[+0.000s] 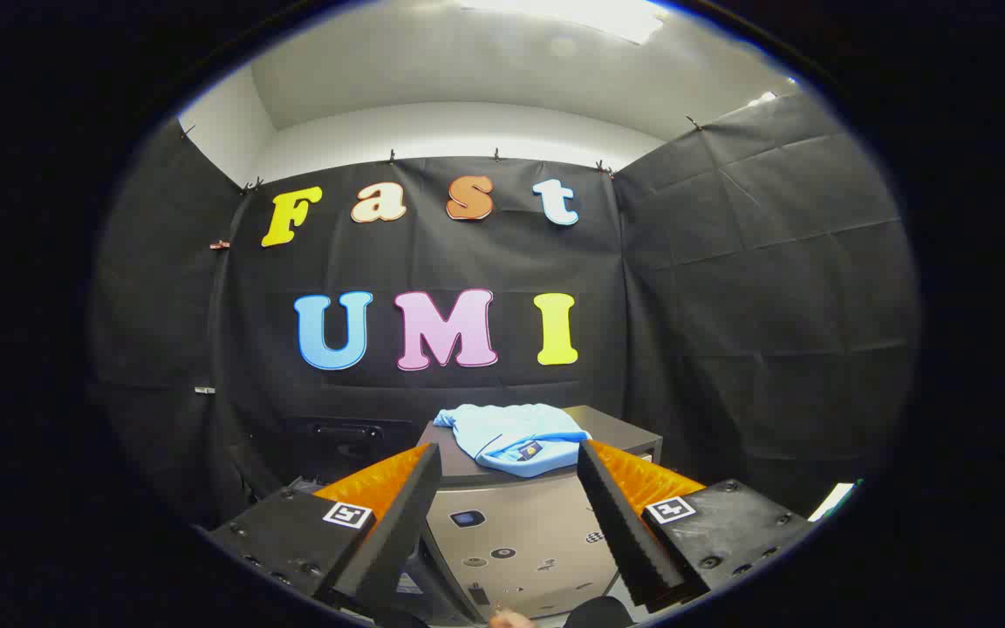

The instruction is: Put the clothes into the washing machine and then close the washing machine lid.

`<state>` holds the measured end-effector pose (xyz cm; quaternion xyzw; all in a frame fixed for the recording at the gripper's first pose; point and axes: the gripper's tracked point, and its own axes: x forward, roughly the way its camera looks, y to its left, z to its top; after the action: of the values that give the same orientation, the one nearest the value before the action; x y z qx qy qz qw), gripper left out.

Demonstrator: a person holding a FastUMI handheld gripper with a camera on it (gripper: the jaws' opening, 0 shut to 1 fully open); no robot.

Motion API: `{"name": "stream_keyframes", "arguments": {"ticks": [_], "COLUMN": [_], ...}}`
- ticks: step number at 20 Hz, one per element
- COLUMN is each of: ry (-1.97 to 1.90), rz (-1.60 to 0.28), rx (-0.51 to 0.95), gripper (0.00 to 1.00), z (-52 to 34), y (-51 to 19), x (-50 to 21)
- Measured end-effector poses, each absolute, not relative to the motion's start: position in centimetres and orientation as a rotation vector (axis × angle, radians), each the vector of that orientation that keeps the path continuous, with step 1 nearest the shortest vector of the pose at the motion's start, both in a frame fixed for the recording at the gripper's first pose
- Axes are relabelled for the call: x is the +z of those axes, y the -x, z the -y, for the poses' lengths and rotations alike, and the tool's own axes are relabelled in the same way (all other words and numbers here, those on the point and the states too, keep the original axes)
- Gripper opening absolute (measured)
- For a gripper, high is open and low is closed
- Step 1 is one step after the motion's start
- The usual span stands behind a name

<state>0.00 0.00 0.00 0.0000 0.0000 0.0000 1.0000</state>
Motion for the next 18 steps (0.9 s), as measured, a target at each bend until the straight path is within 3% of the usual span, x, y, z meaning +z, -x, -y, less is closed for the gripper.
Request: {"name": "stream_keyframes", "arguments": {"ticks": [18], "ry": [0.015], "rz": [-0.075], "rx": [0.106], "gripper": [0.98], "z": [-2.2], "y": [-3.8], "x": [-1.6]}}
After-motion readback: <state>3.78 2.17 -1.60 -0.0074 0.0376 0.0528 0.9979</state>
